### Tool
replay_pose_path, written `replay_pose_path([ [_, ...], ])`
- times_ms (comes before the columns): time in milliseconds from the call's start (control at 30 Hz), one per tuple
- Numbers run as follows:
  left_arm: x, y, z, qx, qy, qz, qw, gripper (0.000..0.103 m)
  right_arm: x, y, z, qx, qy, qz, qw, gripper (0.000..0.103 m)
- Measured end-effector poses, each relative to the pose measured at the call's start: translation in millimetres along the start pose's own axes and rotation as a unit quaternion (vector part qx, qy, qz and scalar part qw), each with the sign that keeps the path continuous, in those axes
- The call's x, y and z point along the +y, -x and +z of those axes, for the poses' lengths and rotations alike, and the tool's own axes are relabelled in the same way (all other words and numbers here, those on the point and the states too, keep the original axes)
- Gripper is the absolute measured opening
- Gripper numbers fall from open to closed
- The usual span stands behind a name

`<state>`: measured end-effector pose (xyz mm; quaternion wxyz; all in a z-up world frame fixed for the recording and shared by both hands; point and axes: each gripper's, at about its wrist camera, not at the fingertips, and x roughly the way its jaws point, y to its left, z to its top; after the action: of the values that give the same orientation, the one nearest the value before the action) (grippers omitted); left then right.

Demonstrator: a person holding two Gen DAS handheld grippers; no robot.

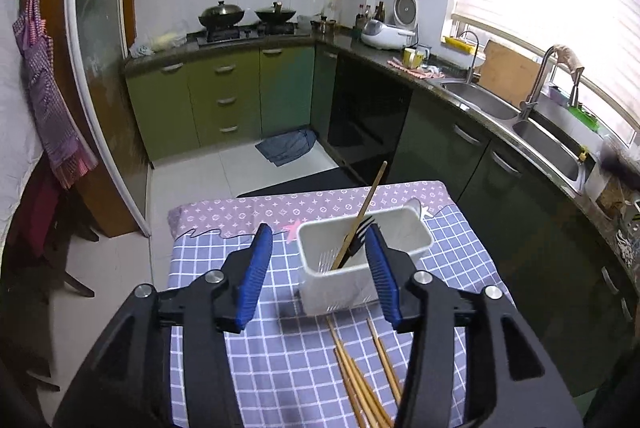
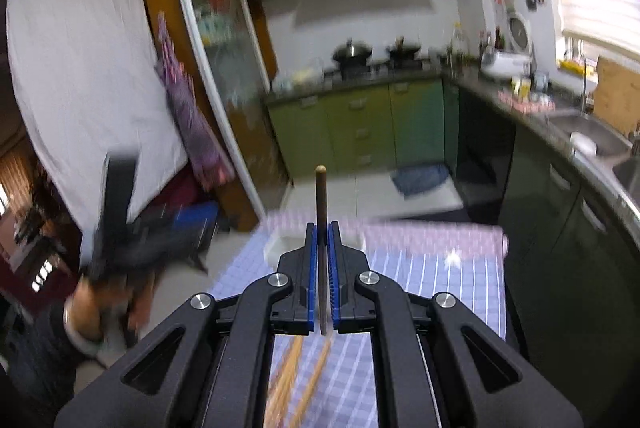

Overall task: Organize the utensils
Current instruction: 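Carry both chopsticks over the holder and open both tools to drop them in, then grasp and lift another chopstick with the left tool while the right tool approaches the pile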

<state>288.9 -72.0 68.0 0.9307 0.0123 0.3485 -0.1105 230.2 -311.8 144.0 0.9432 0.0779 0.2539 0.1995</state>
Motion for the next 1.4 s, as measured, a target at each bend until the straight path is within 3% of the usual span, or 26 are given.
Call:
replay_pose_path([
  [100, 6, 14, -14, 0.008, -0.001, 0.000, 1.0000, 0.047, 2, -15, 28, -0.028, -0.004, -0.017, 0.999, 0.006],
  [200, 14, 23, -27, 0.023, -0.003, -0.003, 0.9997, 0.049, -1, -44, 44, -0.024, -0.010, -0.032, 0.999, 0.006],
  [333, 23, 31, -41, 0.036, 0.000, 0.001, 0.9994, 0.051, -7, -91, 44, 0.005, -0.014, -0.048, 0.999, 0.006],
  [500, 29, 23, -56, 0.067, 0.004, -0.004, 0.9978, 0.051, -16, -142, 17, 0.066, -0.015, -0.054, 0.996, 0.006],
  [567, 29, 17, -61, 0.081, 0.009, -0.009, 0.9966, 0.051, -18, -151, 6, 0.078, -0.012, -0.052, 0.996, 0.008],
  [633, 26, 10, -66, 0.094, 0.011, -0.013, 0.9955, 0.051, -20, -151, 2, 0.082, -0.010, -0.051, 0.995, 0.025],
  [767, 14, -8, -78, 0.121, 0.001, -0.014, 0.9925, 0.051, -20, -120, -4, 0.055, -0.004, -0.050, 0.997, 0.025],
  [900, 3, -38, -98, 0.185, 0.010, -0.032, 0.9822, 0.051, -19, -82, -28, 0.056, 0.002, -0.037, 0.998, 0.027],
  [1033, -7, -71, -126, 0.257, 0.027, -0.043, 0.9651, 0.050, -23, -61, -70, 0.097, 0.019, -0.038, 0.994, 0.030],
  [1200, -13, -104, -157, 0.325, 0.051, -0.040, 0.9436, 0.030, -48, -55, -126, 0.156, 0.014, -0.058, 0.986, 0.030],
  [1400, -21, -127, -166, 0.347, 0.059, -0.019, 0.9360, 0.026, -82, -66, -174, 0.207, -0.022, -0.058, 0.976, 0.030],
])
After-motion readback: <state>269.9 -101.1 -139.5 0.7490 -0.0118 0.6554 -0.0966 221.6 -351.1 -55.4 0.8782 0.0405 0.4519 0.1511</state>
